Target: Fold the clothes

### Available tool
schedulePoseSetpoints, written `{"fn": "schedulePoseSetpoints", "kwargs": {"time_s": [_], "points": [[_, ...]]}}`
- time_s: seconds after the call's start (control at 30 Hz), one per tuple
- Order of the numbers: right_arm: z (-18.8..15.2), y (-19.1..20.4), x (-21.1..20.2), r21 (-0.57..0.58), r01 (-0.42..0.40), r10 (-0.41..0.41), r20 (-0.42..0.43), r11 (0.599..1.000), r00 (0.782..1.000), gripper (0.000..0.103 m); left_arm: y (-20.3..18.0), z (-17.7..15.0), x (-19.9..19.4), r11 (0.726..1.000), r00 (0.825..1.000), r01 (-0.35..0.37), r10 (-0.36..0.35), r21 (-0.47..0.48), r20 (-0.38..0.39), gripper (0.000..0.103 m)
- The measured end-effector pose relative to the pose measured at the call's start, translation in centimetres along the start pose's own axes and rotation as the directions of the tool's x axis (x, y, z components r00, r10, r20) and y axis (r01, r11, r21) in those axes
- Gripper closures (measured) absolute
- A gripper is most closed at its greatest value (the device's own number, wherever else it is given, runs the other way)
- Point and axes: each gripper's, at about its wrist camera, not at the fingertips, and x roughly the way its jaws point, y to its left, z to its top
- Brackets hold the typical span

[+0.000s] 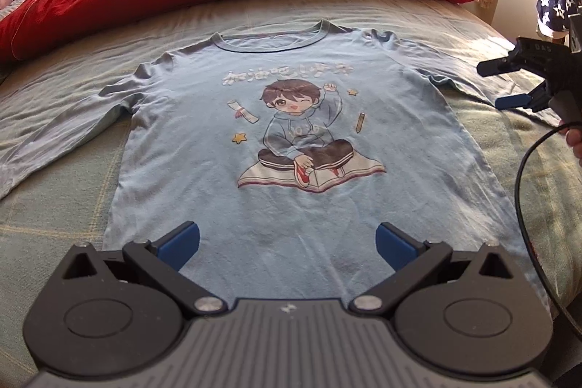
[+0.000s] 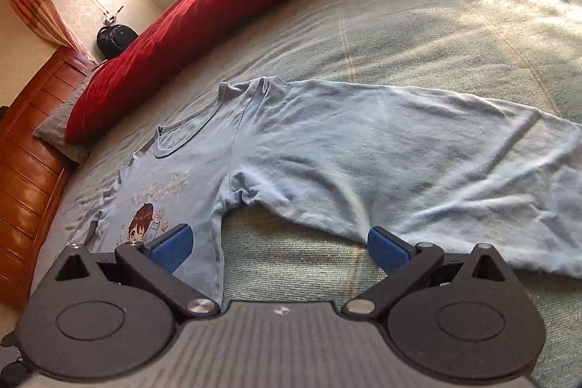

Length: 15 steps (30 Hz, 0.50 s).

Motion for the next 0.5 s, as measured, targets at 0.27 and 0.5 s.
{"fn": "schedulePoseSetpoints", "kwargs": {"time_s": [0.27, 0.5], "points": [[3.7, -9.0, -5.2, 0.145, 0.102, -0.117, 0.097, 0.984, 0.988, 0.000, -1.7, -0.3, 0.7, 1.000, 1.000, 0.006, -0.006, 0.012, -0.021, 0.001], [3.7, -14.4, -7.6, 0.206, 0.179, -0.215, 0.166, 0.962, 0.962, 0.000, -2.7, -0.1, 1.5, 1.000, 0.999, 0.000, 0.002, 0.031, -0.048, 0.001]]}}
